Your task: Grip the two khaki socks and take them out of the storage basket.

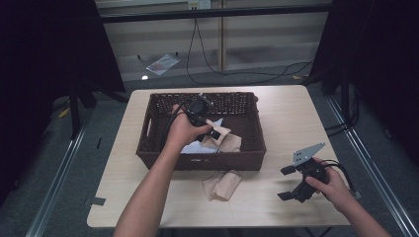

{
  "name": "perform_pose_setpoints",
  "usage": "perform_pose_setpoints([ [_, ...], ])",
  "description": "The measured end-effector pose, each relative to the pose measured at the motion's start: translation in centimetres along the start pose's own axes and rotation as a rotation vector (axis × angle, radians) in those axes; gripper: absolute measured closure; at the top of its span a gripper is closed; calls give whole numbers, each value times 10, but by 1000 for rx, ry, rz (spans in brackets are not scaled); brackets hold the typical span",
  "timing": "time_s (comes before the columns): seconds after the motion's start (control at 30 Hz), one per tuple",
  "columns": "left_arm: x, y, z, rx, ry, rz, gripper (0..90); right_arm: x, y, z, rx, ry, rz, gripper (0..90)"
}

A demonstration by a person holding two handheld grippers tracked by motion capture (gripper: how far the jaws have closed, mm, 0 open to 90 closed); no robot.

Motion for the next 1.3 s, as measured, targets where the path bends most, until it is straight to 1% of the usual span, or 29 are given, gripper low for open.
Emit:
perform_pose_setpoints([
  [0.07,0,1,2,4,3,-2,129,0,0,0,1,-1,-1,16],
  [0.1,-1,2,4,1,-2,-4,129,0,0,0,2,-1,-1,16],
  [0.17,-1,4,6,-8,9,-1,128,0,0,0,1,-3,-3,16],
  [0.23,-2,5,9,-4,6,-14,128,0,0,0,-1,-1,0,16],
  [0.37,-3,7,14,-2,8,-21,128,0,0,0,-1,-1,-1,16],
  [0.4,-4,8,15,1,-1,-24,128,0,0,0,-1,0,1,16],
  [0.47,-5,11,17,-6,6,-21,129,0,-1,0,3,1,-3,16],
  [0.57,-5,13,20,-11,0,-29,129,0,-1,-1,4,1,-6,16],
  [0.7,-5,16,25,-19,10,-31,130,0,-1,0,4,1,-6,16],
  [0.73,-5,16,26,-20,12,-28,134,0,-1,0,4,2,-6,16],
  [0.8,-6,17,28,-34,21,-11,148,0,-1,-1,6,1,-8,16],
  [0.9,-7,16,33,-25,12,-27,148,0,-1,-1,7,1,-8,16],
  [0.93,-7,16,34,-28,13,-21,148,0,-1,-1,7,1,-7,16],
  [0.97,-7,17,35,-30,22,-22,148,0,-1,-1,7,1,-6,16],
  [1.03,-7,19,38,-38,16,-25,148,0,-1,-1,4,0,-6,16],
  [1.1,-7,22,40,-47,21,-26,149,0,-1,-1,3,1,-7,16],
  [1.13,-7,22,42,-48,12,-35,150,0,-1,-1,3,2,-7,16],
  [1.17,-7,24,43,-47,20,-34,150,0,-1,0,4,2,-7,16],
  [1.3,-8,26,47,-49,8,-36,165,0,0,0,0,1,-7,16],
])
Point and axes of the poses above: each handheld gripper's, and its own axes: z roughly forward along the jaws, x roughly out of its underside, y roughly to its left, the point moved 8 cm from there along z, roughly forward along the jaws, and after that the axes turned 12 degrees about y, right-handed, at the moved point
